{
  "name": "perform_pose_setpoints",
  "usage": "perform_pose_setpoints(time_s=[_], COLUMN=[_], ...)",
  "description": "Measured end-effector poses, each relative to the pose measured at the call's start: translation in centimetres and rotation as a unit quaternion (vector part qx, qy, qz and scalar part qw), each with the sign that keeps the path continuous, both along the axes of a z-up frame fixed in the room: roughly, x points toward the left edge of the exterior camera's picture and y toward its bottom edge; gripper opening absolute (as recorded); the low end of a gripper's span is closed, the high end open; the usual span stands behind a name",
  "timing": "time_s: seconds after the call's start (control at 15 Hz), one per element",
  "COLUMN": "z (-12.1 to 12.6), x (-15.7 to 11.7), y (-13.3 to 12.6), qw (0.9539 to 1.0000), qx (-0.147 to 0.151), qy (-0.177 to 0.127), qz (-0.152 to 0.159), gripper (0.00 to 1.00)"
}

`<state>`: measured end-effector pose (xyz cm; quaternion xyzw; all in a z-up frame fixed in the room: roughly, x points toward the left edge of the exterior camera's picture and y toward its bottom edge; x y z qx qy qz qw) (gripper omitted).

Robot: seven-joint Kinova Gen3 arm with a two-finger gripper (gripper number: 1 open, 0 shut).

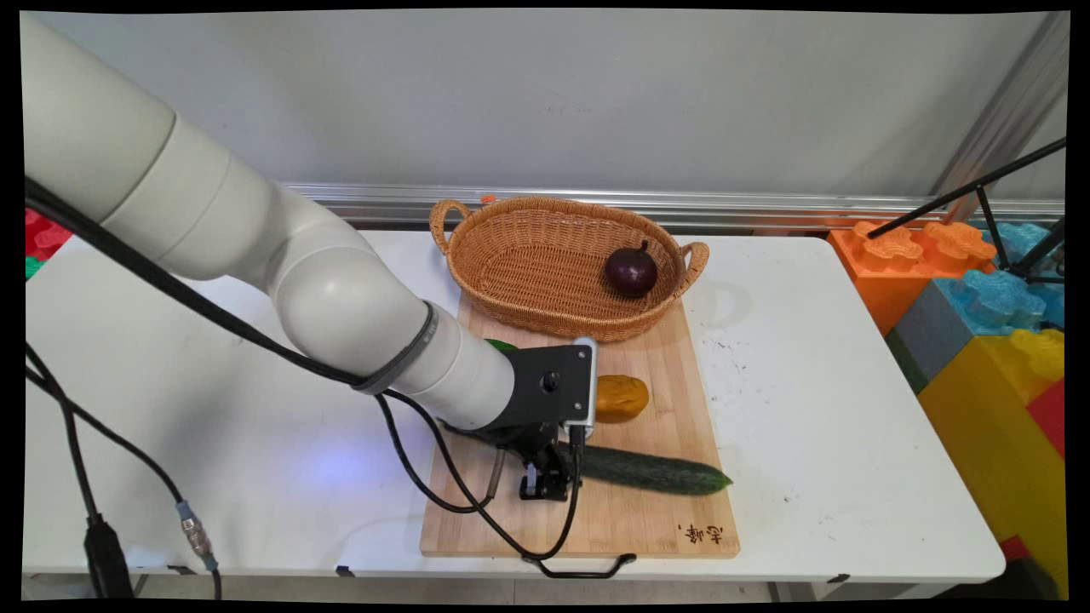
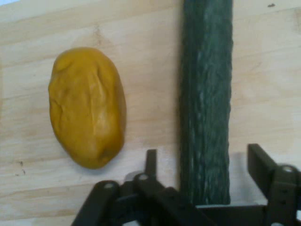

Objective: Place the picked object on the cutting board

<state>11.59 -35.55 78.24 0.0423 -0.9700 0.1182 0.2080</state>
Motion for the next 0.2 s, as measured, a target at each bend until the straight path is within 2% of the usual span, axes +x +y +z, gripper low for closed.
perform_pose_setpoints(time_s=[0.2], z=[-0.06], x=[0.05], y=[0.07], qw=[1.0], qx=[0.005], qy=[0.001], qz=[-0.001], gripper=[1.0])
